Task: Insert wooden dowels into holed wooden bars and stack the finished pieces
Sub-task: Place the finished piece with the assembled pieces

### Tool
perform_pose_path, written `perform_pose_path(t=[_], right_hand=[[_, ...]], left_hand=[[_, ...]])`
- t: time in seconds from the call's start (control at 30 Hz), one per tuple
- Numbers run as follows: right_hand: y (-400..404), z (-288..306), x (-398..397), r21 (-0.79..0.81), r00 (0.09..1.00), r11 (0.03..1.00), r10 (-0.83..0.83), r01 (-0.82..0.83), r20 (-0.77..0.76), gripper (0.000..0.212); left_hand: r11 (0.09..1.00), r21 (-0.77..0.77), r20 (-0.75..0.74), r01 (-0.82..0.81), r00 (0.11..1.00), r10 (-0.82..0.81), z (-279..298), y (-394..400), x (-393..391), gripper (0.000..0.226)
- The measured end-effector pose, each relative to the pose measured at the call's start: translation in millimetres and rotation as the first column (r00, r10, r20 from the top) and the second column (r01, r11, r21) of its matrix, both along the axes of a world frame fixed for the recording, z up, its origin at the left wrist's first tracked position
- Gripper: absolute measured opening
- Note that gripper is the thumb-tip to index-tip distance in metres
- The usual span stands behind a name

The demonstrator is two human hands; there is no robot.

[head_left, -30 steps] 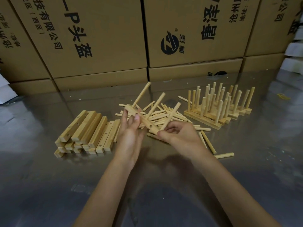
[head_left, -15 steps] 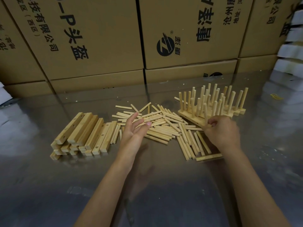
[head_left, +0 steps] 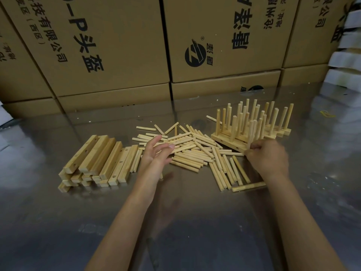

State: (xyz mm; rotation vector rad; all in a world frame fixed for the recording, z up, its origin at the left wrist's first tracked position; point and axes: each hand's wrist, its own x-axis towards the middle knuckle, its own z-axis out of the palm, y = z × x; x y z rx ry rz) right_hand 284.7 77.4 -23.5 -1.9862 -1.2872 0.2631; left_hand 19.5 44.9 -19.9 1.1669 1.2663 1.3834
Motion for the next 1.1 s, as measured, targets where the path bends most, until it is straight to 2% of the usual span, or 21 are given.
perform_pose_path(t=[0.23,0.4,0.63,0.77,1.0,1.1], right_hand=[[4.0,-8.1,-10.0,0.047,0.997,0.996,-0.072,0.074,-0.035,0.021],[6.9,-8.5,-15.5,0.000,0.992,0.998,-0.062,0.062,-0.110,0.025],[1.8,-3.5,-12.0,-0.027,0.994,0.994,-0.104,0.104,-0.011,0.006],[-2.7,1.8,-4.2,-0.071,0.992,0.990,-0.123,0.123,0.003,0.004],[-5.0,3.9,-13.6,-0.066,0.999,0.997,0.032,-0.030,0.019,0.013],[-6.1,4.1,-19.2,-0.089,0.993,0.989,0.115,-0.115,-0.007,0.023]], left_hand=[[1.000,0.001,0.003,0.004,1.000,-0.004,2.6,-2.2,1.4,0.043],[1.000,0.000,0.000,-0.003,1.000,0.003,4.3,-3.6,2.4,0.043],[0.999,-0.028,0.004,-0.031,0.999,0.031,7.3,-4.3,-0.7,0.041],[0.998,-0.049,0.010,-0.036,0.999,0.036,8.4,-4.0,-2.0,0.040],[0.997,-0.069,0.001,-0.041,0.999,0.041,8.7,-3.5,-2.1,0.037],[0.991,-0.058,-0.025,-0.118,0.993,0.116,5.9,-1.2,-3.8,0.030]])
